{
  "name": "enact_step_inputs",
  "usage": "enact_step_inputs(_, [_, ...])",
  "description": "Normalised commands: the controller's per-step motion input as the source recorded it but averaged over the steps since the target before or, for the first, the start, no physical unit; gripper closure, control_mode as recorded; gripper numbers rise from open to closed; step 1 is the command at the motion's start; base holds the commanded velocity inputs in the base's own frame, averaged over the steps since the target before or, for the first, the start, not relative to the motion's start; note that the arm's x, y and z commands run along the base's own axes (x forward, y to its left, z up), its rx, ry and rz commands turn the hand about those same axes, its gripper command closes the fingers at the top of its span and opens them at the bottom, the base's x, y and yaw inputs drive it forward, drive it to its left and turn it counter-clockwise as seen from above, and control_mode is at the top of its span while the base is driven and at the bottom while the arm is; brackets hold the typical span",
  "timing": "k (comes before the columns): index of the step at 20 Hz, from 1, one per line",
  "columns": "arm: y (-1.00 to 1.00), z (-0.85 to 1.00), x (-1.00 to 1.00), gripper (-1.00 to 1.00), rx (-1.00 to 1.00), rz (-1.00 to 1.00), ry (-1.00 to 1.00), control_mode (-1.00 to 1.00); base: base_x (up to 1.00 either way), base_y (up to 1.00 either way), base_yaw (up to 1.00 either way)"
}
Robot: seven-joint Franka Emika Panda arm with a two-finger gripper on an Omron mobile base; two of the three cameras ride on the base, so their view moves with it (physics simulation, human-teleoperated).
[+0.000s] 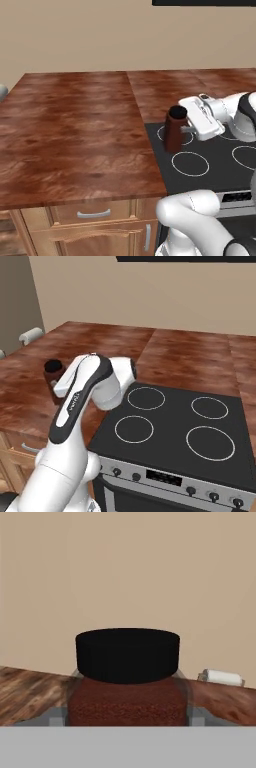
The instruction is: Collect the paprika, mayonnaise, and shaker from the cabinet and place them next to the stove.
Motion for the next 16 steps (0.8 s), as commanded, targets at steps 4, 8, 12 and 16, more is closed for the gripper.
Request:
enact_step_inputs(4, [-0.02,-0.63,0.64,1.0,0.0,0.12,0.0,-1.0,0.0,0.0,0.0])
enact_step_inputs(8, [0.0,-0.63,0.59,1.0,-0.01,0.06,0.0,-1.0,0.0,0.0,0.0])
enact_step_inputs(12, [0.05,-0.52,0.51,1.0,0.0,0.01,0.0,-1.0,0.0,0.0,0.0])
enact_step_inputs(16, [0.0,-0.44,0.41,1.0,0.0,0.0,0.0,-1.0,0.0,0.0,0.0])
